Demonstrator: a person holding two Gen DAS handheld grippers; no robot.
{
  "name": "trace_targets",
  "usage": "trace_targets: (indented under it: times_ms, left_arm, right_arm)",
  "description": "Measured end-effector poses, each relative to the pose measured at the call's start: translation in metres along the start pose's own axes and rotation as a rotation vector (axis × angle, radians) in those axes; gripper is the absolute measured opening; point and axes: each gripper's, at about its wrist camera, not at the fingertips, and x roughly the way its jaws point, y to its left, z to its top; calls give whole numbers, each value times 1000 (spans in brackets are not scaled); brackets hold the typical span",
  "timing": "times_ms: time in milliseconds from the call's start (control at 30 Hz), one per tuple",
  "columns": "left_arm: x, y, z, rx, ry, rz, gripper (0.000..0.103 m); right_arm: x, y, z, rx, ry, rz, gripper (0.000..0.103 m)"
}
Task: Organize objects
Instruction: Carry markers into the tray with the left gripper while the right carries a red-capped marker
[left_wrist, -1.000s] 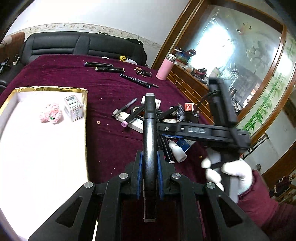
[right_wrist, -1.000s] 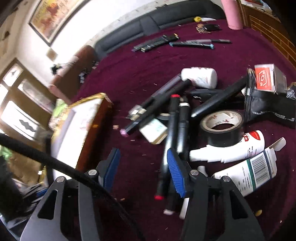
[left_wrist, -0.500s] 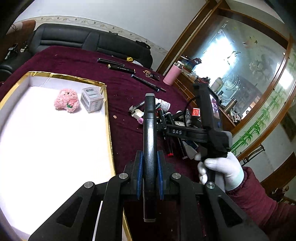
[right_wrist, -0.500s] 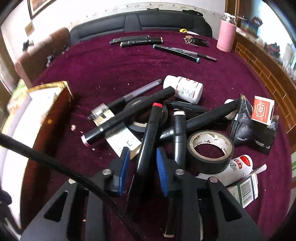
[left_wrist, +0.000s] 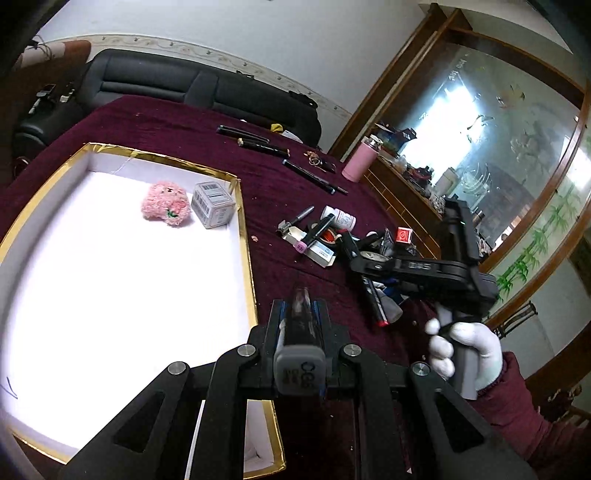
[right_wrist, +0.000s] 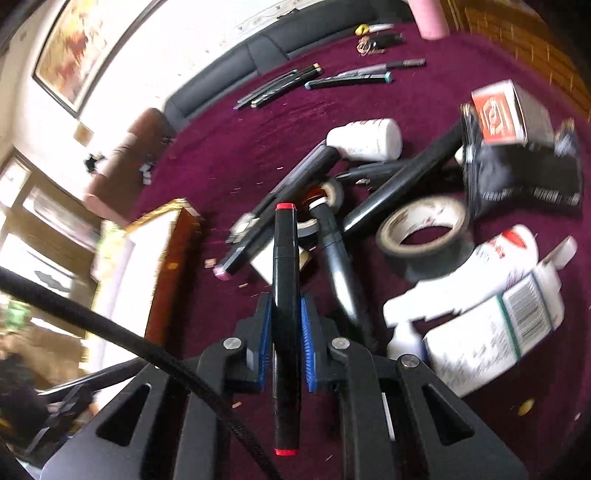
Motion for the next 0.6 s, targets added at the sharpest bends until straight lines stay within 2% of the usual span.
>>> trace_targets:
  times_ms: [200,367,600]
  left_arm:
    - [-21,3,3,-8,-82,16,11]
    - [-36,9,15,-3,-128,84,11]
    - [-48,39,52,-6,-155,214,11]
  right_arm:
    - [-16,15,-11,-3,-15,90,13]
    - [-16,49,-10,-73,-2,153,13]
    - [14,108,6,-122,85,291,13]
